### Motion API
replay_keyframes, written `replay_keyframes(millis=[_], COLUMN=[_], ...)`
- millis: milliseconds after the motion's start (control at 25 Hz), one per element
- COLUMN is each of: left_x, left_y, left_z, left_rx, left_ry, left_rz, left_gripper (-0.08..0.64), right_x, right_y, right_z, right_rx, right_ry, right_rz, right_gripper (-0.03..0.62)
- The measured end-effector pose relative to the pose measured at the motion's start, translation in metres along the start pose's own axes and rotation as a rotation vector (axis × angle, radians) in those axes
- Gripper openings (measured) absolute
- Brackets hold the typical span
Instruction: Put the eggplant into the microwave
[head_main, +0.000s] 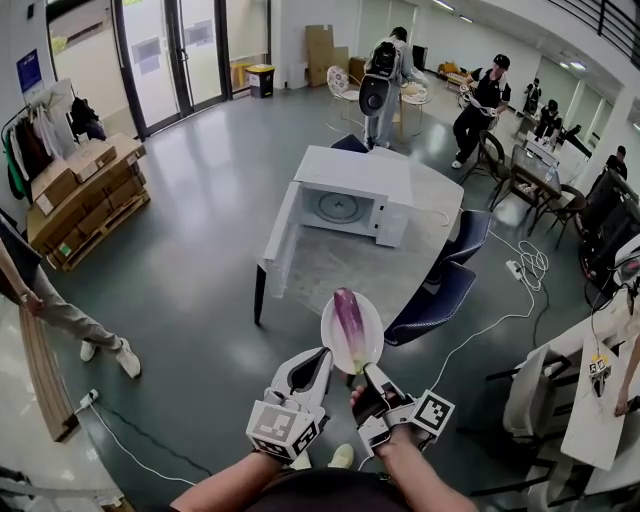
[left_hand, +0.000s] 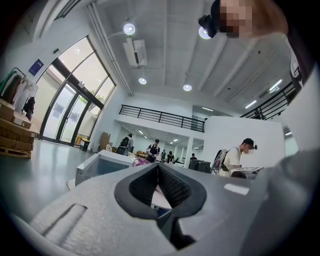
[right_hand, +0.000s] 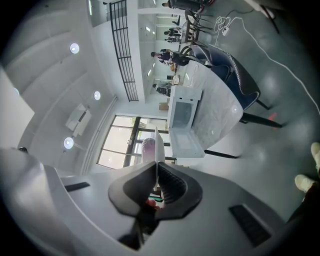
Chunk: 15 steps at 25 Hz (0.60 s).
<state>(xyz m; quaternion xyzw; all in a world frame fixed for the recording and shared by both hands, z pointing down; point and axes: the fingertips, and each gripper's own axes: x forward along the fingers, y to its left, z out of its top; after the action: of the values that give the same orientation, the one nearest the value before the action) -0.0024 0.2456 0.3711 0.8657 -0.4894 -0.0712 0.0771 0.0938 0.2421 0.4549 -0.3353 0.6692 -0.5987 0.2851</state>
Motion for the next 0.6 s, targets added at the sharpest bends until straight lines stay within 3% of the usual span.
replay_keyframes(millis=[600], left_x=[-0.009], left_y=[0.032], left_z=[0.004], left_rx=[0.009], left_ry=[-0.001], left_rz=[-0.037], left_gripper=[0.008], right_x=[0.028], right_y=[-0.001], right_z=[-0.02], right_rx=[0.011], right_ry=[-0.042], right_rz=[0.008], right_gripper=[0.015])
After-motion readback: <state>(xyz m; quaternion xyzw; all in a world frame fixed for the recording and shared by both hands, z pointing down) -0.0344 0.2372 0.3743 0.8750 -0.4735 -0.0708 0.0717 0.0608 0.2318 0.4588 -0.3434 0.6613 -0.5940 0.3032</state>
